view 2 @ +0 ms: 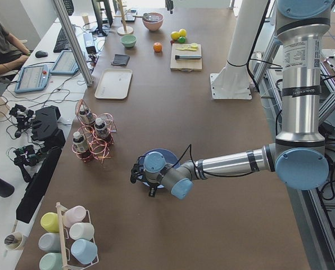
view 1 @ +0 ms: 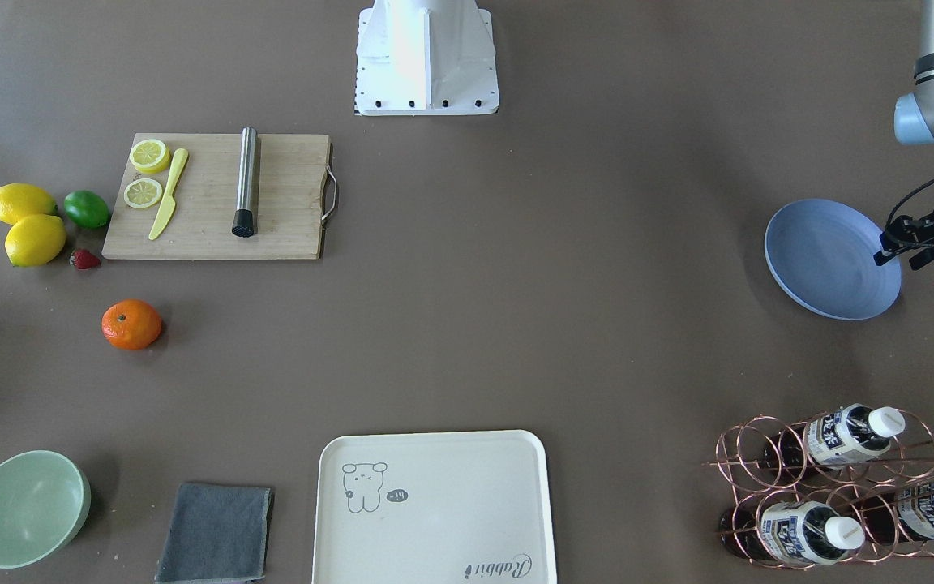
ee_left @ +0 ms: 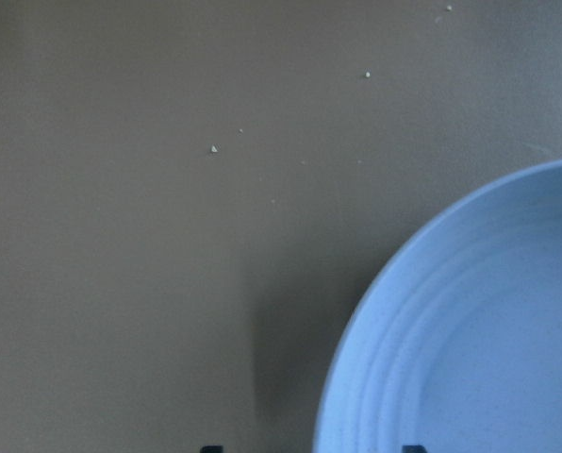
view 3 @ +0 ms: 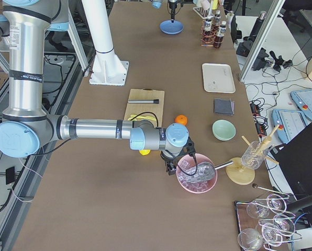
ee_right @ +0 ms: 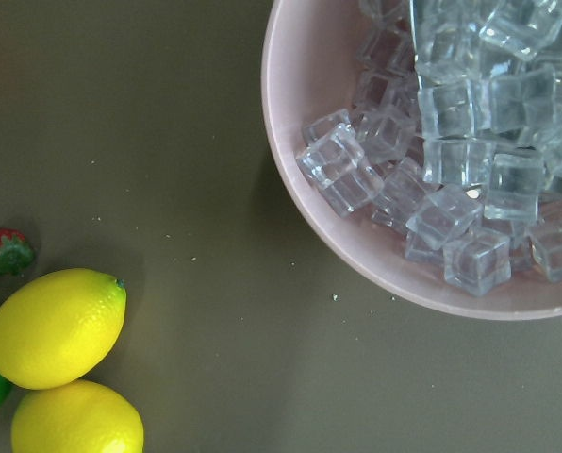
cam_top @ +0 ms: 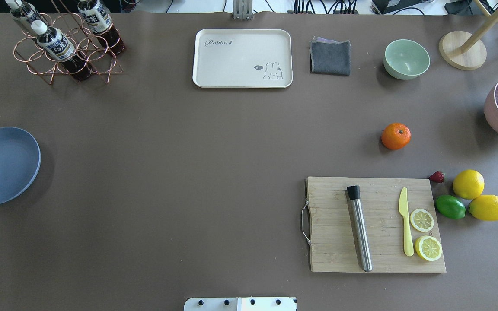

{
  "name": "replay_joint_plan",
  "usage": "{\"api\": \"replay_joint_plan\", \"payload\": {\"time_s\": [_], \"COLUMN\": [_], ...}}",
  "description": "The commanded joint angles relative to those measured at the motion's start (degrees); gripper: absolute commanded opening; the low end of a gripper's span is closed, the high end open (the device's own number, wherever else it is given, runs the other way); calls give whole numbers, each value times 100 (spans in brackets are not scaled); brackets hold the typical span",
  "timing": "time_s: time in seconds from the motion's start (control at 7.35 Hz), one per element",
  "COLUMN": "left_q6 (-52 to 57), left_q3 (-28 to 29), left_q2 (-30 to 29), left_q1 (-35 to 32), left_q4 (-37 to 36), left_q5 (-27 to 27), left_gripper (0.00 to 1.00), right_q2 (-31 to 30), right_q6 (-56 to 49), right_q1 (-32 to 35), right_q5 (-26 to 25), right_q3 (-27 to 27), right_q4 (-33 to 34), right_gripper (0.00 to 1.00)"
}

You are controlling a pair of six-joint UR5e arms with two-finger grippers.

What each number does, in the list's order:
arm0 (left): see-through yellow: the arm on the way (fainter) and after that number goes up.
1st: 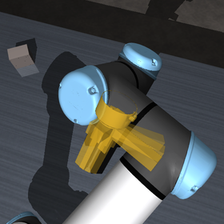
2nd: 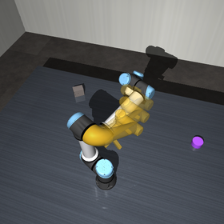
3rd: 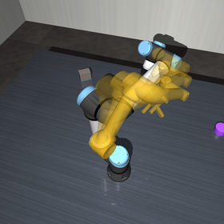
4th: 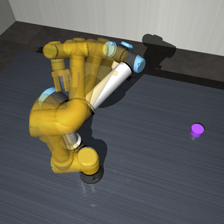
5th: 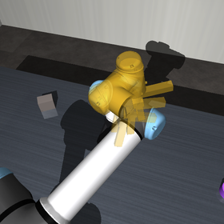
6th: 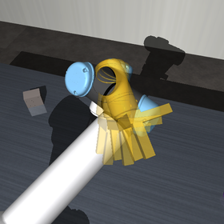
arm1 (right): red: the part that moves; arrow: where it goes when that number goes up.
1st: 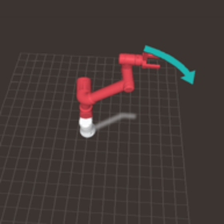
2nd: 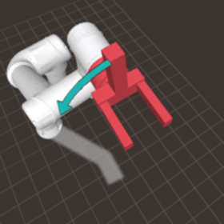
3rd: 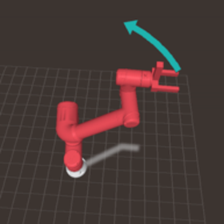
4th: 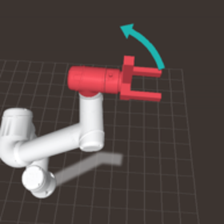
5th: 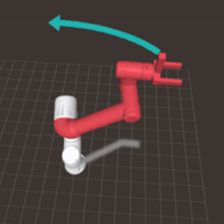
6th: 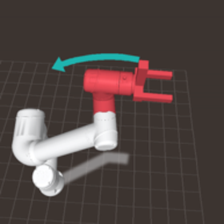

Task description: Pick orange to plate

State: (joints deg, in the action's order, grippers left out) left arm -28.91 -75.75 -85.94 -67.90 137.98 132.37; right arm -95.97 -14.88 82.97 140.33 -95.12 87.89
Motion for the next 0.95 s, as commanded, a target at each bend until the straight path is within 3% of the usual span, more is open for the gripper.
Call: {"api": "replay_joint_plan", "payload": {"time_s": [0.0, 0.14, 0.27, 0.68, 0.82], "left_q6": [-1, -1, -10, -384, -831], "left_q3": [69, 60, 69, -298, -744], "left_q2": [-71, -81, -133, -308, -353], "left_q1": [31, 31, 31, 23, 31], "left_q4": [-8, -8, -25, -278, -515], "left_q5": [-9, 0, 0, 340, 430], "left_gripper": [34, 9, 0, 0, 0], "right_q2": [-71, -71, -63, -28, 16], "right_q6": [-32, -32, -50, 46, 212], "right_q1": [0, 0, -9, -158, -184], "right_q5": [-14, -14, -23, -146, -129], "right_q3": [54, 124, 116, 73, 11], "right_q4": [-549, -693, -703, -1072, -1081], "right_gripper": [100, 100, 100, 100, 100]}}
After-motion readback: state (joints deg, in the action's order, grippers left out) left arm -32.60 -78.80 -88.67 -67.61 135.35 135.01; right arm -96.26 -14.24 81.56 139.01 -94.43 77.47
